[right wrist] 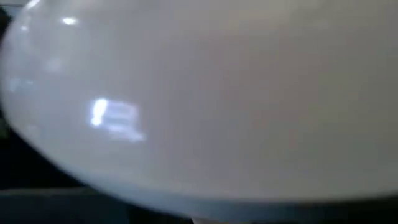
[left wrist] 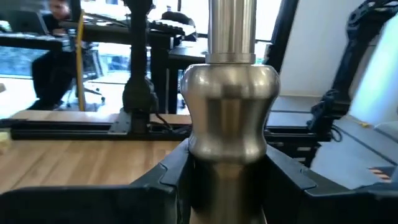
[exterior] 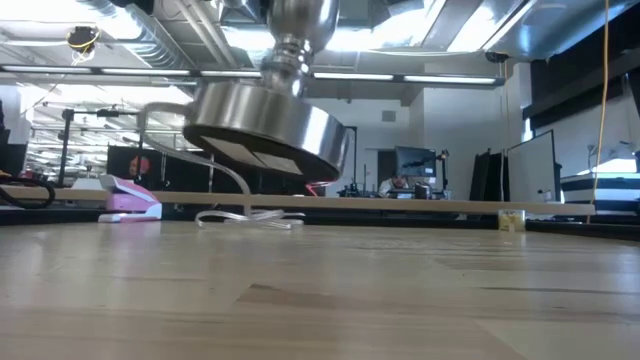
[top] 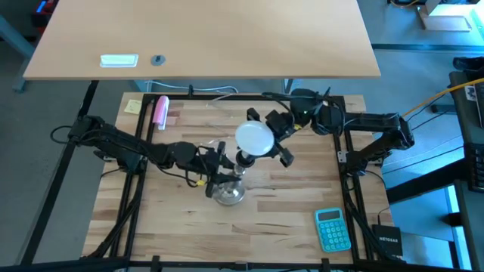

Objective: Screw lightbulb
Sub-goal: Remove the lightbulb from the desk lamp

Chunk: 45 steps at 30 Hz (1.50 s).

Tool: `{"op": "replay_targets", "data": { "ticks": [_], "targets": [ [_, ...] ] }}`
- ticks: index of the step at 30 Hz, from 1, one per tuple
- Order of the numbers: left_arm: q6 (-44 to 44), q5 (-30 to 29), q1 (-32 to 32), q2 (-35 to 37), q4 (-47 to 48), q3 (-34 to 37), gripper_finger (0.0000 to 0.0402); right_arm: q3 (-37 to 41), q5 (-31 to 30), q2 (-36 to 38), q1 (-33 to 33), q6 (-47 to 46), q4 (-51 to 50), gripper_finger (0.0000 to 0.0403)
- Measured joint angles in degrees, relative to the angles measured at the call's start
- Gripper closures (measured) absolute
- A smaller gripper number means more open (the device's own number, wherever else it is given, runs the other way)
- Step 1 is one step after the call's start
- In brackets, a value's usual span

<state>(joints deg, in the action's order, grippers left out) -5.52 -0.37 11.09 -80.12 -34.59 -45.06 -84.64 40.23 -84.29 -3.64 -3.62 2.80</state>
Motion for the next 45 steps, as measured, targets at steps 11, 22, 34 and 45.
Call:
{"op": "replay_targets", "data": {
  "ticks": [11,22,34,45],
  "targets": [
    [0.63,-20.32,0.86,0.00,4.98,0.07,0.0280,0.04,-19.79,4.63,-1.38,0.80,-14.77,0.0019],
    [-0.06,-53.31,3.17,0.01,9.30,0.07,0.0280,0.56,-38.85,10.31,-1.27,3.91,-32.45,0.0061],
    [2.99,-68.31,4.23,0.10,9.40,0.07,0.0280,12.85,-42.21,2.98,-1.27,3.91,15.95,0.0068],
    [2.74,-68.30,4.50,0.09,9.65,0.04,0.0280,6.50,-46.85,-6.34,-1.27,3.91,24.19,0.0068]
  ]
}}
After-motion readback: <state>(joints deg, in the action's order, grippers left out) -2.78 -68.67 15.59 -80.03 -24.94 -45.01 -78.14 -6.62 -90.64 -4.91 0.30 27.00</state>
